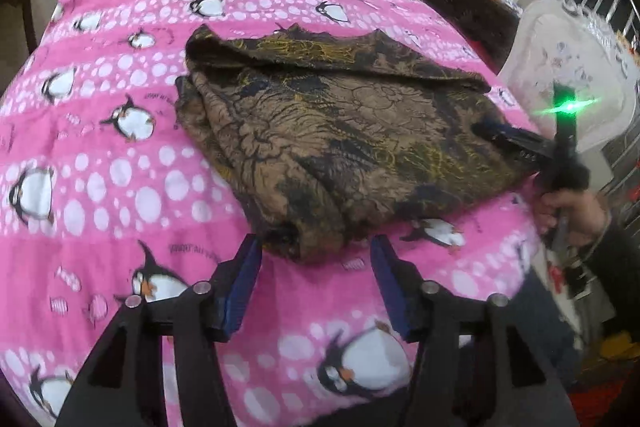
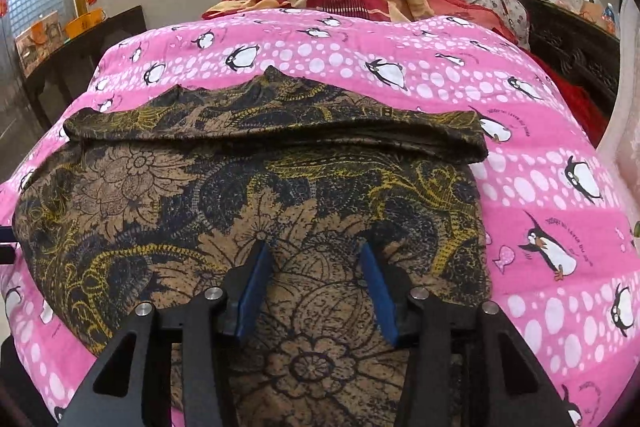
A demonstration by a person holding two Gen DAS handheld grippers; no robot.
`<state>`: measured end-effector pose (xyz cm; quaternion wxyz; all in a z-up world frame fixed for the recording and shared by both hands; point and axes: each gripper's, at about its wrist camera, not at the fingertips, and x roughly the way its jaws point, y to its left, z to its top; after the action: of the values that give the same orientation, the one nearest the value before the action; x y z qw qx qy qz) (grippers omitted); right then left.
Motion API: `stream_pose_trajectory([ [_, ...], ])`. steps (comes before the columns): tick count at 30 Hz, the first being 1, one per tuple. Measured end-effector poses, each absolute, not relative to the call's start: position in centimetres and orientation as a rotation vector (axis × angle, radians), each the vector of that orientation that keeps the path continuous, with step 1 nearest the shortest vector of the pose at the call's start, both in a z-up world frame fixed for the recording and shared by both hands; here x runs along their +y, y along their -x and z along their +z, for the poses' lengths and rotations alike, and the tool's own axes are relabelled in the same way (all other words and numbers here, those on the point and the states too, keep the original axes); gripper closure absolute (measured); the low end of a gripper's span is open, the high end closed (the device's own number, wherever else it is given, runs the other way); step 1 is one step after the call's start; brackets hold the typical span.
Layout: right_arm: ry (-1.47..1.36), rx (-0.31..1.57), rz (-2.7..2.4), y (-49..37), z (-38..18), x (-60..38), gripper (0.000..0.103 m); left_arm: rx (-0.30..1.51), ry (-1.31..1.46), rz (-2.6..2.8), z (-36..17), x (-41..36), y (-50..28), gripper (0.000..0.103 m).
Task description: Fold small clothes
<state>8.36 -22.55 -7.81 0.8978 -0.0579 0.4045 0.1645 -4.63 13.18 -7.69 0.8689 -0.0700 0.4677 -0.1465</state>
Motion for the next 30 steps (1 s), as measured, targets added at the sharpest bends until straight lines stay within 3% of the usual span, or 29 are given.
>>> stream_pose_trajectory([
  [1,0.125,0.835,0.340,-8.3,-7.7,-22.4,0.050,0.983,0.141,-0.297,-7.9,13.1,4.4,0.075],
  [4,0.126,0.830,0.342,-8.3,-7.8,-22.4,0.049,0.949,0.154,-0.293,-7.6,13.2,4.7,0.083],
  [11,0.139,0.827,0.349,-8.3,-7.9,-22.0,0.044,0.927,0.179,-0.281,-7.4,13.6,4.5,0.083],
  [13,0.140,0.827,0.351,-8.3,-7.9,-22.1,0.044,0.931,0.141,-0.276,-7.2,13.6,5.0,0.098],
  [23,0.133,0.831,0.364,-8.3,-7.9,-22.1,0.042,0.925,0.267,-0.020,-7.3,22.0,7.2,0.103],
  [30,0.156,0.833,0.373,-8.3,-7.9,-21.7,0.036,0.852,0.300,-0.203,-4.2,16.8,5.6,0.098],
])
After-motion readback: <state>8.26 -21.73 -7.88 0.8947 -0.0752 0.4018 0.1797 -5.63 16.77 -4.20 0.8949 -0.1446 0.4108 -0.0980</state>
